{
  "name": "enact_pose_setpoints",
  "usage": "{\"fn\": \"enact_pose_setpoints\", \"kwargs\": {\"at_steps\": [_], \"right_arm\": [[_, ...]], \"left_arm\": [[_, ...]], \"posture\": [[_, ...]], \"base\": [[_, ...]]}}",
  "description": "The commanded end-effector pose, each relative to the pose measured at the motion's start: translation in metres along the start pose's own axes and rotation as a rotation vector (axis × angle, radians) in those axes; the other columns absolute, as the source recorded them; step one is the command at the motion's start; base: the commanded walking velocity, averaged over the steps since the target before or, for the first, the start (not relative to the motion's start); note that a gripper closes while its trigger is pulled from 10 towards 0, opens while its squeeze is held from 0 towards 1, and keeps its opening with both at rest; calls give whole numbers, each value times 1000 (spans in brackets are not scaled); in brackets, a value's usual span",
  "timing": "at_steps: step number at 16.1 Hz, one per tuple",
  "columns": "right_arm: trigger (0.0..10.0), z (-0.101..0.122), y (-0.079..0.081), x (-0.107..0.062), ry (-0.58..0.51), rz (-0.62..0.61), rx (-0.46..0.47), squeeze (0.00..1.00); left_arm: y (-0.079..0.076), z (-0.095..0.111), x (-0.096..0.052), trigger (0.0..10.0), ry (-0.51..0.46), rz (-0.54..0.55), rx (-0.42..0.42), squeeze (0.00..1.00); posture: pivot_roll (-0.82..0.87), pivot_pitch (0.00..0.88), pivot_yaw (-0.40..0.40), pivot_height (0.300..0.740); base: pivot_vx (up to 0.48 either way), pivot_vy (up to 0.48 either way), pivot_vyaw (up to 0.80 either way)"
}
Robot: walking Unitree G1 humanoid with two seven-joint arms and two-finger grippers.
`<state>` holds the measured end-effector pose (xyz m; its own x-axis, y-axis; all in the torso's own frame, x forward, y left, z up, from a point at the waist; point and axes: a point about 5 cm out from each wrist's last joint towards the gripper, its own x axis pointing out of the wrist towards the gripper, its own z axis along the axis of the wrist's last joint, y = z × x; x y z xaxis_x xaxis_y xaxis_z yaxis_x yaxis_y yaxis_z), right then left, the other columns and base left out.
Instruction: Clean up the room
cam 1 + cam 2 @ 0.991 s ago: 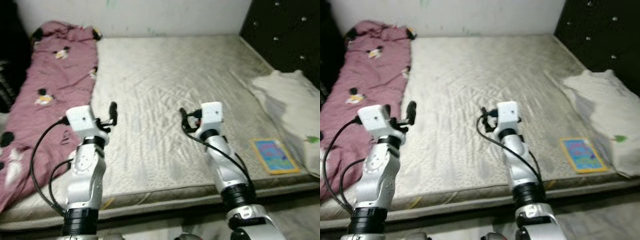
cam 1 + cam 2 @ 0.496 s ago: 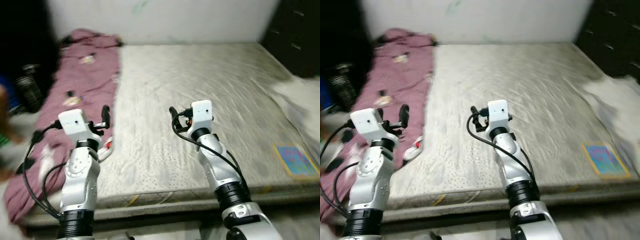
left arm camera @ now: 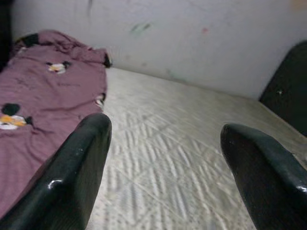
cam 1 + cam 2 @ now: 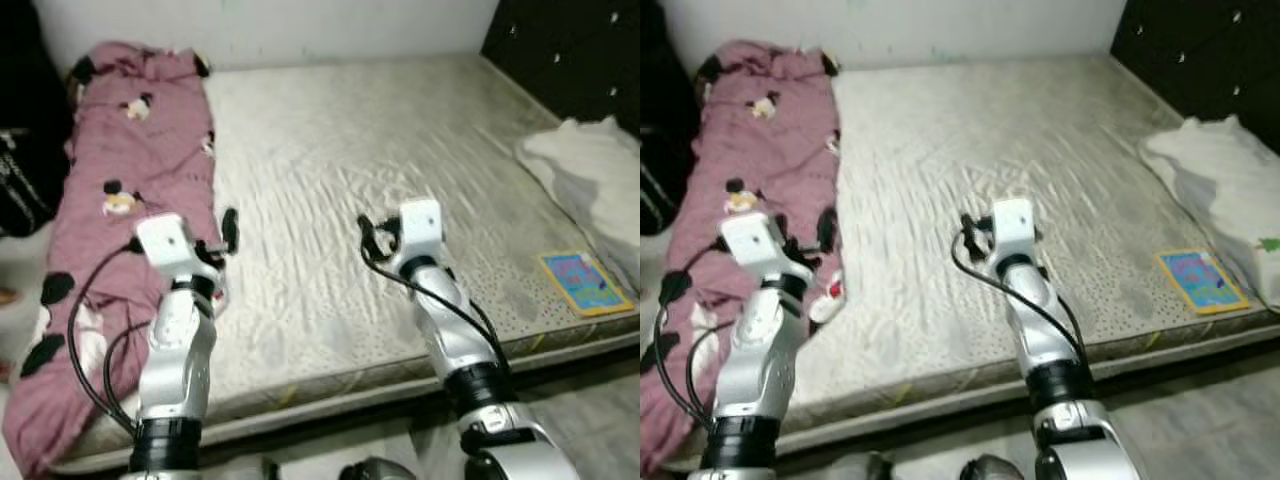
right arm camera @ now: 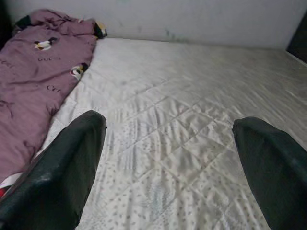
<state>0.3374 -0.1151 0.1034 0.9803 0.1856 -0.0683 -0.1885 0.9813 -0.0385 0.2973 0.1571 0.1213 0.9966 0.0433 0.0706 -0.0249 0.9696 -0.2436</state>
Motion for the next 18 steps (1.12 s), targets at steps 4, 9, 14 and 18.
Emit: {"fn": "enact_pose_setpoints", "kwargs": {"at_steps": [4, 9, 14, 18], "right_arm": [[10000, 5, 8, 3, -10, 24, 3, 0], [10000, 5, 10, 4, -12, 30, -1, 0], [10000, 6, 11, 4, -21, 36, -7, 0], [10000, 6, 12, 4, -22, 37, -5, 0]], "left_arm": [[5, 3, 1, 10000, -5, 12, 18, 0], [6, 6, 1, 10000, -23, 31, 44, 0], [7, 6, 2, 10000, -17, 32, 40, 0], [7, 6, 1, 10000, -14, 32, 32, 0]], "posture": [[51, 15, -3, 740], [55, 19, 0, 740], [58, 19, 2, 740], [58, 13, 4, 740]], "base": [[0, 439, 0], [0, 352, 0], [0, 0, 95], [0, 0, 800]]}}
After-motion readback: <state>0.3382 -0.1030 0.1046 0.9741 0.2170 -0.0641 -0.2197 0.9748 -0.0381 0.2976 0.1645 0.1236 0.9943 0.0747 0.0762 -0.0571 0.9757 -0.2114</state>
